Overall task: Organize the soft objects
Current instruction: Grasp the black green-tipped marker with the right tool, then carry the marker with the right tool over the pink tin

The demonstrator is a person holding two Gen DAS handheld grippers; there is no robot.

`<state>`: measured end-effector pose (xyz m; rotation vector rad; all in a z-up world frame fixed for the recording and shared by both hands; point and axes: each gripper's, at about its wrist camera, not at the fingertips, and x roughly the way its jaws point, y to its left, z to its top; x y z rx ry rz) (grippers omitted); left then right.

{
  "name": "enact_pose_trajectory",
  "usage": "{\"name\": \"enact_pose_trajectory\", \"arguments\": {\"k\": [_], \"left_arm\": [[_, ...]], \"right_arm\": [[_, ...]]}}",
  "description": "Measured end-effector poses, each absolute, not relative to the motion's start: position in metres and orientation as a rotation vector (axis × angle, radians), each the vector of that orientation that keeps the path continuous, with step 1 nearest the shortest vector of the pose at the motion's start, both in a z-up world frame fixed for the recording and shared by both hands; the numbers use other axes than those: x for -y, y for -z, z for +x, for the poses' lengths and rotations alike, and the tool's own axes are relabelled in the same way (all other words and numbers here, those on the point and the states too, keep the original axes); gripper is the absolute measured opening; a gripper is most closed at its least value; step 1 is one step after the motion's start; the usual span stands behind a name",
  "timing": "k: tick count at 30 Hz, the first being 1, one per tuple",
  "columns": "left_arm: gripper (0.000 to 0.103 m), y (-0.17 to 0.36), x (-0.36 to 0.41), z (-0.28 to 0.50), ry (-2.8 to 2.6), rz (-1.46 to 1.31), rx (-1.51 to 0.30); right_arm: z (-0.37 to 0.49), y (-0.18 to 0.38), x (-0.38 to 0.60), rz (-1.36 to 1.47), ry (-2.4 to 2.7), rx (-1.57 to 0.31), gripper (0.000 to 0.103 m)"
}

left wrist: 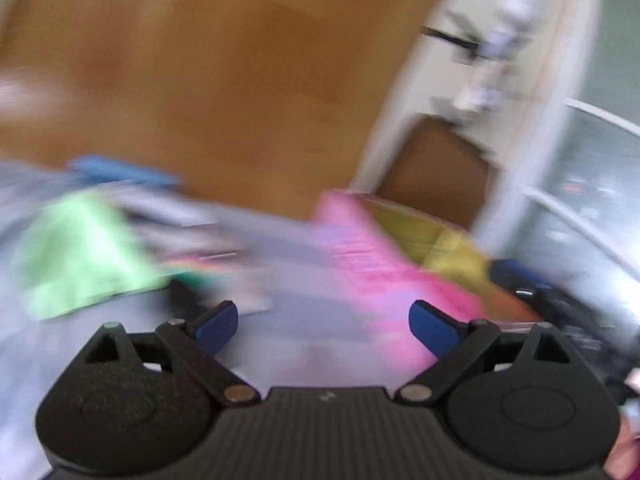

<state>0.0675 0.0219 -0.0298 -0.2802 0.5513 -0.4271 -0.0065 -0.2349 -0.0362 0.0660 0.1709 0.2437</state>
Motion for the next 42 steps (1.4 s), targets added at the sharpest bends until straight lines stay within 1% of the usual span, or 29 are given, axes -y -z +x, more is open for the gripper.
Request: {"name": "enact_pose_trajectory", "arguments": {"k": [5,7,9,13,15,16,20,25,28,31,34,37,39,40,41,42], "left_arm": [[0.096,0.048,-0.084,0.062,0.107,-0.304,-0.525],[0.095,0.054,-0.102,0.065,0.089,-0.413,-0.529],[0.095,0.053,-0.107,0.063,0.084,-0.432,-0.499],[0.096,0.051,-0.101,0.063,0.107,-0.403,-0.49],[0.096,0.051,-0.098,0.063,0.115,-0.383,-0.489],[0.096,0.053,-0.099,0.06,0.119,-0.377,-0.487],[0.096,0.055,-0.1,0.057,0.131,-0.373,-0.493],[0.096,0.055,-0.093,0.059,0.173,-0.35,-0.525],[0.095,0.051,-0.075,0.056,0.226,-0.313,-0.55],[0.093,0.049,-0.043,0.054,0.37,-0.353,-0.643],[0.087,0.046,0.001,0.054,0.51,-0.343,-0.747],[0.08,0.044,0.037,0.059,0.611,-0.343,-0.836],[0.07,0.048,0.053,0.063,0.643,-0.349,-0.887],[0.066,0.051,0.06,0.067,0.653,-0.358,-0.917],[0.056,0.056,0.065,0.07,0.655,-0.369,-0.943],[0.048,0.06,0.068,0.072,0.657,-0.387,-0.971]], "right_arm": [[0.023,0.047,0.15,-0.051,-0.492,-0.349,0.046],[0.042,0.055,0.123,-0.093,-0.536,-0.408,0.046],[0.062,0.061,0.103,-0.114,-0.544,-0.473,0.046],[0.093,0.067,0.078,-0.146,-0.508,-0.542,0.046],[0.1,0.075,0.074,-0.134,-0.506,-0.599,0.043],[0.1,0.077,0.077,-0.103,-0.512,-0.604,0.042],[0.089,0.078,0.091,-0.064,-0.515,-0.617,0.041],[0.046,0.078,0.129,0.007,-0.55,-0.632,0.041],[0.016,0.079,0.159,0.061,-0.545,-0.622,0.041],[-0.007,0.083,0.191,0.143,-0.506,-0.619,0.041],[-0.017,0.089,0.231,0.359,-0.49,-0.635,0.041],[-0.021,0.093,0.255,0.465,-0.456,-0.623,0.041],[-0.023,0.095,0.264,0.513,-0.465,-0.608,0.041],[-0.024,0.095,0.266,0.525,-0.474,-0.596,0.041],[-0.026,0.095,0.266,0.529,-0.483,-0.581,0.041],[-0.027,0.094,0.265,0.525,-0.492,-0.569,0.041]]}}
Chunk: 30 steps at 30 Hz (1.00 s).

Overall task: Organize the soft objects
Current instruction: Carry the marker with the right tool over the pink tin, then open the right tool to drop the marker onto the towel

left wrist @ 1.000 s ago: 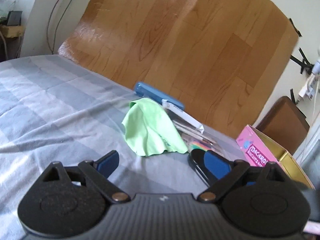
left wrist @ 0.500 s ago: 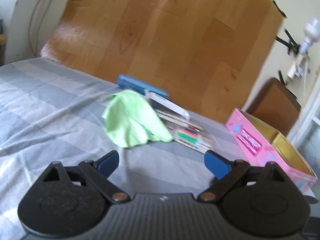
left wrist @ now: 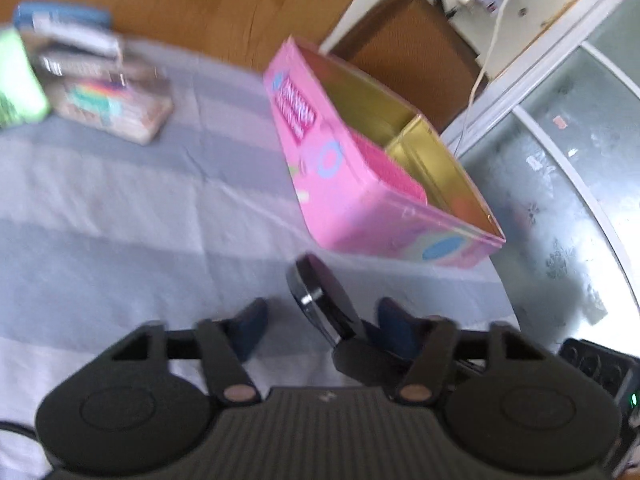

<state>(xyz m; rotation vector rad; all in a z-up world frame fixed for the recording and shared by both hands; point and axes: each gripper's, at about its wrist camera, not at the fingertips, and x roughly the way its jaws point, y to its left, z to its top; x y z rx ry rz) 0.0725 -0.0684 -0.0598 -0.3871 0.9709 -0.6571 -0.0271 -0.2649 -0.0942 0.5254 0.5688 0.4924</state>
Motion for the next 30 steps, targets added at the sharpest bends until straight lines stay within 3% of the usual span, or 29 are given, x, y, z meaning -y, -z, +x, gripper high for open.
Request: {"name": "enact_pose_trajectory", "arguments": {"k": [3,15,26,28,30], "left_arm": [[0.034,0.057,0.074,0.071,0.682,-0.416,-0.974],[0.035,-0.028,0.154,0.107,0.82,-0.262,-0.712],[0.041,0.018,0.212,0.192,0.664,-0.2,-0.805],[0.043,0.021,0.214,0.191,0.664,-0.173,-0.792],[0.048,0.021,0.216,0.187,0.659,-0.149,-0.796]], "right_arm": [[-0.033,0.089,0.26,0.481,-0.491,-0.538,0.041],[-0.017,0.034,0.295,0.231,-0.285,-0.182,0.041],[0.085,0.071,0.323,0.182,-0.17,-0.359,0.042],[0.088,0.074,0.324,0.172,-0.171,-0.376,0.046],[0.087,0.075,0.327,0.168,-0.16,-0.363,0.058]]}}
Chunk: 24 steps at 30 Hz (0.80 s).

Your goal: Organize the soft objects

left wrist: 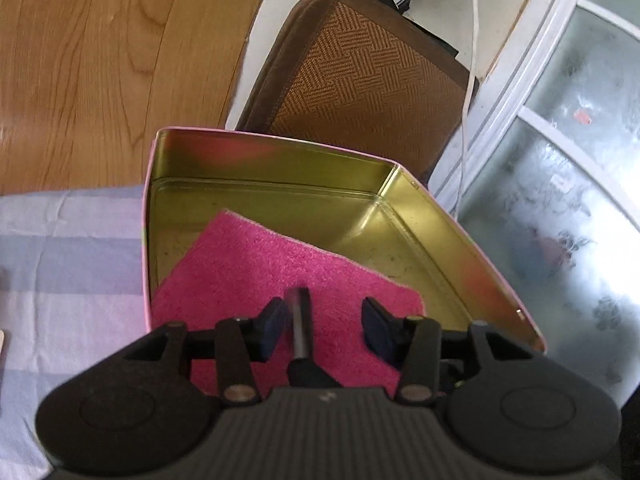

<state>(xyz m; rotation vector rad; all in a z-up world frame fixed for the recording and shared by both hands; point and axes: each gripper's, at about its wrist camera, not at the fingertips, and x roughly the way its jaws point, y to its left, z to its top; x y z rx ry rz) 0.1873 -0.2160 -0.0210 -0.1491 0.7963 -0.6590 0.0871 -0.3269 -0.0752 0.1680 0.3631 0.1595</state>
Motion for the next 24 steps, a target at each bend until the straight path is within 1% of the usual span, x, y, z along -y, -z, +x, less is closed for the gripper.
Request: {"name": "enact_pose_trajectory", "arguments": {"k": [2,4,6,8,9,12,15,17,20,24], "left_arm": [[0.05,0.017,0.214,0.181,0.651,-0.139,-0.772],[0.051,0.009,0.205,0.173,0.641,-0.133,-0.734],[0.052,-0.003,0.185,0.163,0.636,-0.152,-0.686],[0.056,-0.011,0.161,0.151,0.619,-0.167,-0.635],[0.058,-0.014,0.141,0.142,0.597,-0.168,-0.604],[0.059,-0.012,0.087,0.119,0.513,-0.158,-0.554],[0.06,0.004,0.019,0.099,0.378,-0.16,-0.537],[0.06,0.019,-0.029,0.089,0.208,-0.142,-0.54],[0.06,0.036,-0.088,0.081,0.006,-0.167,-0.545],[0.06,0.051,-0.147,0.069,-0.184,-0.26,-0.531]], "right_arm": [[0.083,0.076,0.331,0.183,-0.155,-0.34,0.06],[0.08,0.074,0.334,0.194,-0.147,-0.313,0.06],[0.07,0.072,0.334,0.201,-0.129,-0.273,0.06],[0.063,0.071,0.338,0.215,-0.1,-0.233,0.06],[0.056,0.07,0.337,0.219,-0.082,-0.218,0.06],[0.049,0.066,0.339,0.235,-0.026,-0.168,0.059],[0.036,0.055,0.327,0.238,-0.053,-0.131,0.054],[0.03,0.046,0.305,0.207,-0.13,-0.119,0.053],[0.032,0.036,0.249,0.113,-0.308,-0.16,0.053],[0.06,0.038,0.154,-0.025,-0.527,-0.318,0.053]]}}
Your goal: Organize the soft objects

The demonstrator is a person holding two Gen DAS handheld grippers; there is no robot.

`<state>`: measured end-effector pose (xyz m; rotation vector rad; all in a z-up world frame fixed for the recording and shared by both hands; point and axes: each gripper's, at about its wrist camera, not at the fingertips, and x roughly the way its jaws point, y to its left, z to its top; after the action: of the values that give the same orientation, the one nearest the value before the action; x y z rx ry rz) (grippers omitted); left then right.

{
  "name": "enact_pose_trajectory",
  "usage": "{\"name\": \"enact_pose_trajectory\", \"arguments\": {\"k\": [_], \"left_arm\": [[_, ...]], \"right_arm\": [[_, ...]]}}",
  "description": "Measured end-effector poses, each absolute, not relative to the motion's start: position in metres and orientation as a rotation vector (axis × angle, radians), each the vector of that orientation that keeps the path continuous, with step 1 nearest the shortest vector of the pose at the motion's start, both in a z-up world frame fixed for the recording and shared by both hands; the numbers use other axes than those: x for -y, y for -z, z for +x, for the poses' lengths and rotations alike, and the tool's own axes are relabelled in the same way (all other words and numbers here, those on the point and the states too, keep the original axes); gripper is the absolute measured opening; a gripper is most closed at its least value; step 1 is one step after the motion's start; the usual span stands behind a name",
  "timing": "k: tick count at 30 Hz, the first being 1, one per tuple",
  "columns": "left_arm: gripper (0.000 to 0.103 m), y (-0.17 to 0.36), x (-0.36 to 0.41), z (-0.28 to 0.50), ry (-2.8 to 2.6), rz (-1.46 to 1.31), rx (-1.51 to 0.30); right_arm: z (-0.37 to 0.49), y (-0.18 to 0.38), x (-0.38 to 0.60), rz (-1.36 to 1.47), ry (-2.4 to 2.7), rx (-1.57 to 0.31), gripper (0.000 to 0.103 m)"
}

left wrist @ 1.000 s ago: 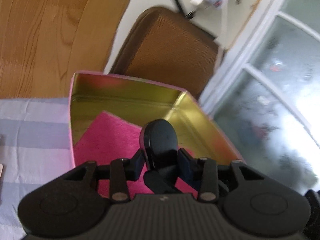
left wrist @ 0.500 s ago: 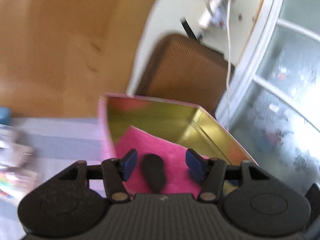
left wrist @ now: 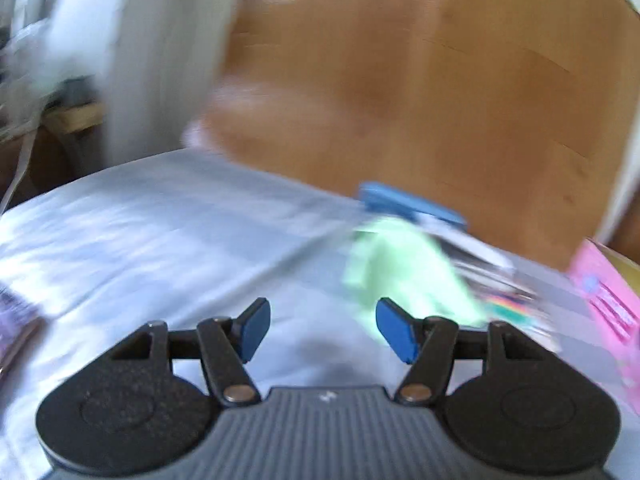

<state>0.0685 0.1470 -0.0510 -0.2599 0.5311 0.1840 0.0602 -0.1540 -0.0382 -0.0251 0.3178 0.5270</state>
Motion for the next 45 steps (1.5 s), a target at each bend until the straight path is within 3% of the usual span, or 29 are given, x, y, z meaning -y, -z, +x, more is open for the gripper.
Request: {"name": "enact_pose_trajectory", "arguments": {"k": [4,8,9,15,17,19,20,21,23,37,45], "left_arm": [[0.065,0.05,-0.162,0.056,-0.163,-0.352,-0.457],[0.074,0.045,-0.144,0.046,-0.164,-0.268,-0.364],[0.075,0.044,-0.143,0.042,-0.163,-0.262,-0.355],[0.075,0.043,-0.148,0.042,-0.159,-0.318,-0.334],[0.075,0.043,-0.15,0.041,-0.154,-0.326,-0.334],[0.075,0.042,-0.151,0.041,-0.152,-0.33,-0.33],[0.076,0.043,-0.151,0.041,-0.153,-0.334,-0.329],[0.076,0.044,-0.152,0.041,-0.155,-0.338,-0.329],[0.077,0.044,-0.153,0.041,-0.158,-0.346,-0.328],[0.082,0.045,-0.142,0.044,-0.17,-0.282,-0.348],[0.082,0.047,-0.127,0.052,-0.166,-0.191,-0.397]], "right_arm": [[0.099,0.051,0.074,-0.1,-0.62,-0.427,0.056],[0.138,0.058,0.025,-0.092,-0.621,-0.517,0.082],[0.144,0.06,0.016,-0.106,-0.603,-0.52,0.084],[0.173,0.074,-0.016,-0.143,-0.575,-0.652,0.086],[0.173,0.075,-0.015,-0.133,-0.578,-0.654,0.079],[0.166,0.074,-0.014,-0.145,-0.593,-0.623,0.051],[0.162,0.073,-0.014,-0.153,-0.604,-0.612,0.025],[0.159,0.072,-0.015,-0.159,-0.612,-0.607,0.013],[0.152,0.072,-0.016,-0.188,-0.613,-0.591,0.008],[0.049,0.072,0.083,-0.132,-0.738,-0.605,0.003],[-0.014,0.085,0.161,-0.031,-0.547,-0.553,0.003]]}}
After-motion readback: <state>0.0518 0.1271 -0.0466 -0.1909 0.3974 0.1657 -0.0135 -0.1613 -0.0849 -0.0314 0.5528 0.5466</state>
